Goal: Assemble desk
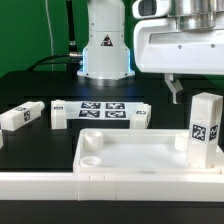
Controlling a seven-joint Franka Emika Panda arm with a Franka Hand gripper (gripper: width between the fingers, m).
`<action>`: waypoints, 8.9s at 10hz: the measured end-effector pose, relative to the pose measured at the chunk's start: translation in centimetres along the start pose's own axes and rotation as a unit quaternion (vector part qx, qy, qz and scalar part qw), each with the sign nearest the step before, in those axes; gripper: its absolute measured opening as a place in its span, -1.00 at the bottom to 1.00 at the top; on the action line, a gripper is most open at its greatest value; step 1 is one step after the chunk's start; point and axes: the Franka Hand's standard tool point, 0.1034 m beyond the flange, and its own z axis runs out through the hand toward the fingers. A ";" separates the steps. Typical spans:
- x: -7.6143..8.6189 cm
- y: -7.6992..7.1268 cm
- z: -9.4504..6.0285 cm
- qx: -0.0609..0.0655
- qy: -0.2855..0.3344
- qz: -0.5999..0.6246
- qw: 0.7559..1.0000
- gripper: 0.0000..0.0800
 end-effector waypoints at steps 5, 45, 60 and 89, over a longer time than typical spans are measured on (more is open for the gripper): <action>-0.2 -0.1 0.2 -0.006 0.002 -0.236 0.972 0.62; -0.1 2.2 -3.6 -0.018 0.032 -0.122 0.992 0.61; -4.6 7.1 -2.0 -0.015 0.046 -0.161 0.986 0.62; -7.1 17.6 4.9 -0.132 -0.418 -0.190 0.879 0.62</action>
Offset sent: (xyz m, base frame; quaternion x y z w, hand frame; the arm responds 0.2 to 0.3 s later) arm 0.0042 0.0010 0.0013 -0.0180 0.0170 -0.2353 0.9716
